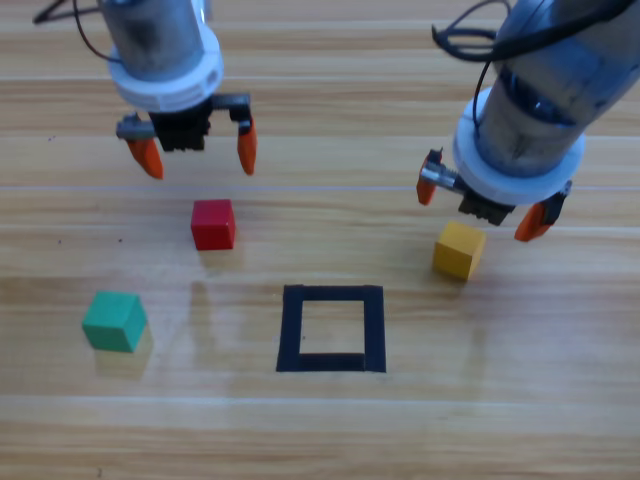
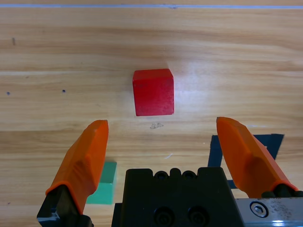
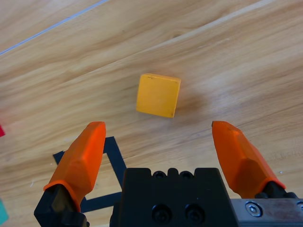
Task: Stack the blocks in the rectangular block: red at the bottom, yellow in the middle, green on top
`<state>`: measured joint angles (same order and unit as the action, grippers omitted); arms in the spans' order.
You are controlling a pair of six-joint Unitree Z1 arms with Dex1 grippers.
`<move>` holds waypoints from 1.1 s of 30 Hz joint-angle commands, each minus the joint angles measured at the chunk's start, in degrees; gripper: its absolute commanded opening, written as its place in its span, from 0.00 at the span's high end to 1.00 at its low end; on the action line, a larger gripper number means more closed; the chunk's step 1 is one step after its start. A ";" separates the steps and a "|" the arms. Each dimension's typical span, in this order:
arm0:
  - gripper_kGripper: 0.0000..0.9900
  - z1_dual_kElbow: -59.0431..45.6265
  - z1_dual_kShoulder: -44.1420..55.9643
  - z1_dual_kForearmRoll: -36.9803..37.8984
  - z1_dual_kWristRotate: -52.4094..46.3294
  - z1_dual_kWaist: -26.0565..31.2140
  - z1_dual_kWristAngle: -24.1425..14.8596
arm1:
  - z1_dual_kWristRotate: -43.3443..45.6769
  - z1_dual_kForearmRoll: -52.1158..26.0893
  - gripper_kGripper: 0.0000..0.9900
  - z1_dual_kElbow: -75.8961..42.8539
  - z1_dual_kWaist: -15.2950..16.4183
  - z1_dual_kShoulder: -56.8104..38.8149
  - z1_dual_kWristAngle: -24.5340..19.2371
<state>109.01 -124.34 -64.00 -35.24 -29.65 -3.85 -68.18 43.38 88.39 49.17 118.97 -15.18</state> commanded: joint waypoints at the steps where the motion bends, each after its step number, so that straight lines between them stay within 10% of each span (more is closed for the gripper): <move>1: 0.01 0.15 -6.09 -0.34 0.17 1.18 0.78 | -0.99 2.50 0.02 3.90 -2.32 7.77 -1.08; 33: 0.09 0.77 -13.73 4.14 0.52 2.85 0.86 | 0.59 3.65 0.17 8.91 -5.49 15.50 3.75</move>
<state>109.51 -135.11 -60.44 -35.22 -28.81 -3.49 -68.12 46.55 96.53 45.26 130.95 -13.50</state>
